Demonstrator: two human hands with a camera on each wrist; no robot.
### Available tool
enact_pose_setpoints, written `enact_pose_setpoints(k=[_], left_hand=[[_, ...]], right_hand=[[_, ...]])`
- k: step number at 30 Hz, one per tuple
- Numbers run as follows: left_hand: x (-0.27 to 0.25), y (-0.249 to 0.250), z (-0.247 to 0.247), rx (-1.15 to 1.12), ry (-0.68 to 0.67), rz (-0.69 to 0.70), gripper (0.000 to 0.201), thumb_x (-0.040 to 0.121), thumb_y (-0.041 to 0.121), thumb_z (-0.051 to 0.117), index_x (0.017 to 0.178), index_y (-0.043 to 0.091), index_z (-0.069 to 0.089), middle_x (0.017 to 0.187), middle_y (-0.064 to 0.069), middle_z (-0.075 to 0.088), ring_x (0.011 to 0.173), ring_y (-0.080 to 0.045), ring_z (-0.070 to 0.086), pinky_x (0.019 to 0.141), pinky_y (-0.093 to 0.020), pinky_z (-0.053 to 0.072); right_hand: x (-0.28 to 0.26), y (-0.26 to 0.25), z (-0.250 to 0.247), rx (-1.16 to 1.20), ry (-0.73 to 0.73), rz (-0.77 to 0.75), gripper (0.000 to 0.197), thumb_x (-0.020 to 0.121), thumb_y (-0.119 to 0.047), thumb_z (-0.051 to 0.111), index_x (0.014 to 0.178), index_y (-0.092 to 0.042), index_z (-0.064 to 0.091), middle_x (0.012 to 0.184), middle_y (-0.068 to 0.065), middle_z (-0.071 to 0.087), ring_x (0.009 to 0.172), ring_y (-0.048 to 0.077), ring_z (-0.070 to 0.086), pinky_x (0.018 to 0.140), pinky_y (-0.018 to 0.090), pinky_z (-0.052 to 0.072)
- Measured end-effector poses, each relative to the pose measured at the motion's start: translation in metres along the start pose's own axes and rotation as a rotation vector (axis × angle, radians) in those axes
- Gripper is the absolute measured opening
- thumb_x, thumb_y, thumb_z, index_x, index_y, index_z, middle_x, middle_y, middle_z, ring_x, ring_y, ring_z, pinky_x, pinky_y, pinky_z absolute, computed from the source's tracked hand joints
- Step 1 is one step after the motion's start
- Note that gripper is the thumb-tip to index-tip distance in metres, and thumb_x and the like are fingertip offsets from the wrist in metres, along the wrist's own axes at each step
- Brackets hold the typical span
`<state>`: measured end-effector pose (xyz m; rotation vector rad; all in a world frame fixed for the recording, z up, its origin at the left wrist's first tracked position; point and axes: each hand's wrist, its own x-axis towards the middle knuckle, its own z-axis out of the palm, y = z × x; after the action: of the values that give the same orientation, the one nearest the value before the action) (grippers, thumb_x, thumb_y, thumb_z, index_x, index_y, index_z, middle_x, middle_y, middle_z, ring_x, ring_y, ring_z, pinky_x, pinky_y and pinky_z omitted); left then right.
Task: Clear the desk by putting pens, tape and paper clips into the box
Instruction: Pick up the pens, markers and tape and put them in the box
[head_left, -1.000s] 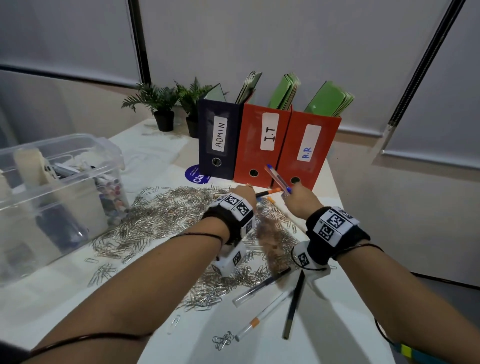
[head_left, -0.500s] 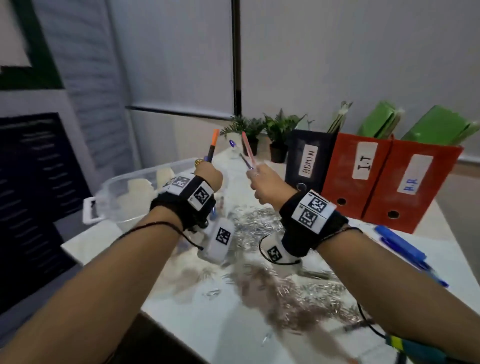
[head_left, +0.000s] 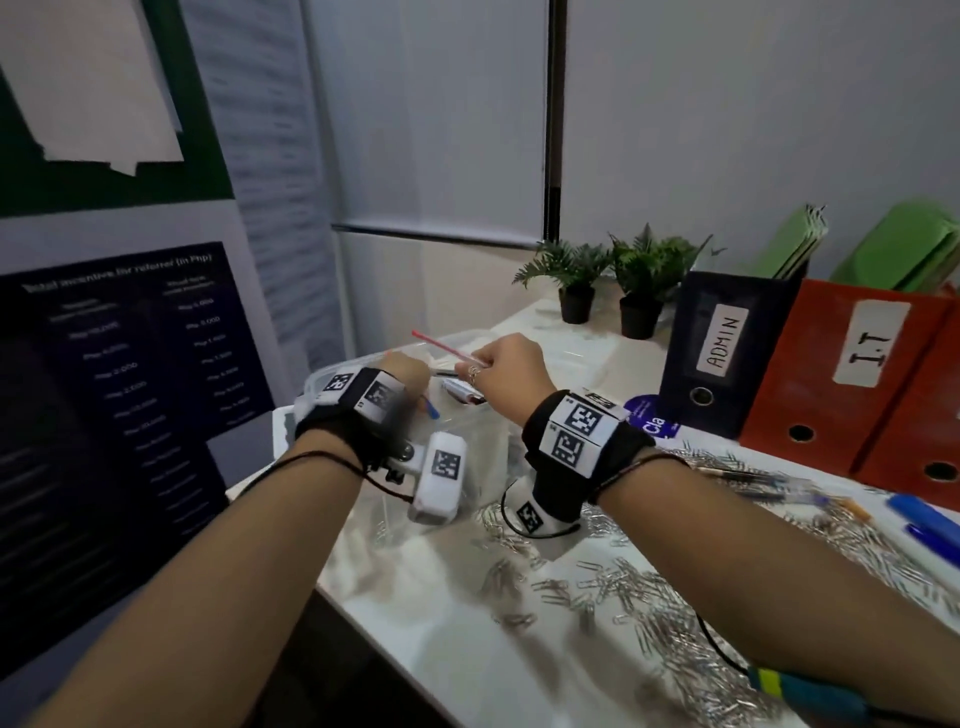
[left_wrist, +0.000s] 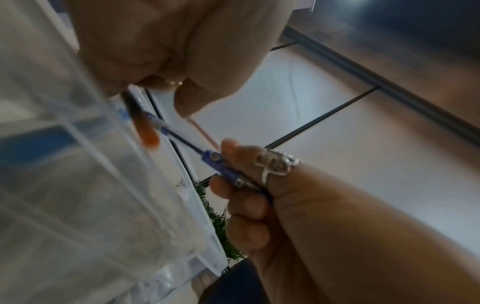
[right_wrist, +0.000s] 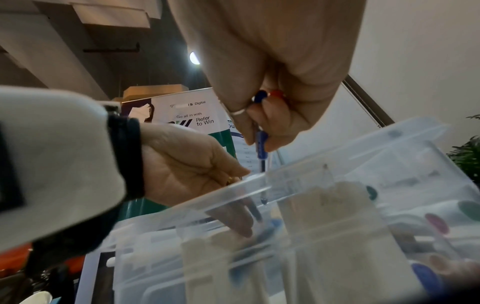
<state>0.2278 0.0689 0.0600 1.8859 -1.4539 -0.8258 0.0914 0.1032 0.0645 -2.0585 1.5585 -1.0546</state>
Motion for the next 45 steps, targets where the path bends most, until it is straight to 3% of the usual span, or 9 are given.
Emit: enact_pose_setpoints(k=[3,5,9,15,21,25,34,40,45], left_hand=[[-0.007,-0.002,0.001,-0.114,-0.033,0.014,0.039,0.094,0.007,0.047,0.13,-0.008,0.046,0.133,-0.025,0.051,0.116,-0.037,0.056,0.088,-0.033,0.051],[-0.017,-0.003,-0.003,-0.136,-0.032,0.024,0.039,0.095,0.008,0.045,0.13,-0.008,0.047,0.134,-0.026,0.049,0.123,-0.039,0.05,0.083,-0.03,0.047],[-0.034,-0.019,-0.008,0.294,0.189,0.189,0.037,0.095,0.007,0.04,0.129,0.006,0.054,0.126,-0.018,0.058,0.119,-0.035,0.052,0.094,-0.034,0.041],[-0.04,-0.037,0.002,0.547,0.312,0.143,0.057,0.096,0.014,0.033,0.15,0.016,0.015,0.158,-0.011,0.006,0.145,-0.034,-0.002,0.117,-0.054,0.006],[-0.041,-0.042,0.004,0.51,0.402,0.288,0.051,0.097,0.012,0.034,0.147,0.018,0.026,0.157,-0.011,0.011,0.145,-0.032,0.003,0.118,-0.05,0.01],[-0.057,-0.025,0.025,0.54,0.563,0.549,0.054,0.09,0.003,0.045,0.139,0.024,0.043,0.154,-0.008,0.021,0.142,-0.032,0.014,0.115,-0.047,0.016],[-0.099,0.045,0.189,0.663,0.095,0.891,0.039,0.091,0.007,0.044,0.125,0.02,0.057,0.152,-0.004,0.022,0.14,-0.028,0.016,0.109,-0.041,0.024],[-0.089,0.075,0.277,0.896,-0.341,0.836,0.046,0.091,0.004,0.045,0.134,0.02,0.05,0.135,-0.012,0.039,0.124,-0.032,0.04,0.101,-0.041,0.041],[-0.071,0.096,0.313,1.027,-0.384,0.782,0.042,0.09,0.003,0.046,0.132,0.007,0.048,0.128,-0.016,0.042,0.118,-0.035,0.047,0.1,-0.042,0.043]], right_hand=[[0.004,0.0,0.005,0.011,0.015,0.001,0.018,0.087,-0.016,0.062,0.071,-0.007,0.066,0.057,0.003,0.052,0.065,0.018,0.05,0.06,0.022,0.034],[0.007,-0.001,0.011,-0.033,0.015,-0.022,0.022,0.087,-0.013,0.06,0.068,-0.002,0.064,0.06,0.008,0.056,0.067,0.022,0.053,0.065,0.025,0.039],[0.014,-0.004,0.023,-0.147,-0.023,-0.08,0.019,0.089,-0.015,0.057,0.089,0.0,0.069,0.08,0.014,0.063,0.082,0.026,0.057,0.067,0.024,0.035],[0.015,-0.005,0.051,-0.217,-0.104,-0.072,0.038,0.093,-0.022,0.052,0.126,-0.006,0.054,0.119,0.017,0.062,0.116,0.031,0.053,0.096,0.033,0.043],[-0.007,0.015,0.029,0.303,0.055,-0.088,0.04,0.091,-0.008,0.053,0.132,-0.01,0.051,0.125,0.011,0.058,0.118,0.021,0.052,0.103,0.027,0.037],[-0.027,0.059,-0.018,0.181,0.137,-0.031,0.033,0.091,-0.009,0.054,0.124,-0.01,0.057,0.123,0.01,0.057,0.115,0.02,0.052,0.1,0.026,0.04],[-0.12,0.194,-0.162,-0.445,0.086,0.506,0.023,0.09,-0.014,0.053,0.102,-0.003,0.069,0.111,0.014,0.068,0.109,0.03,0.059,0.093,0.03,0.042],[-0.177,0.266,-0.239,-0.623,0.043,0.787,0.025,0.09,-0.014,0.054,0.107,-0.01,0.071,0.118,0.011,0.066,0.113,0.028,0.058,0.094,0.028,0.042],[-0.178,0.294,-0.248,-0.637,-0.01,0.843,0.038,0.086,-0.024,0.064,0.12,-0.008,0.062,0.125,0.011,0.061,0.118,0.026,0.054,0.097,0.027,0.04]])
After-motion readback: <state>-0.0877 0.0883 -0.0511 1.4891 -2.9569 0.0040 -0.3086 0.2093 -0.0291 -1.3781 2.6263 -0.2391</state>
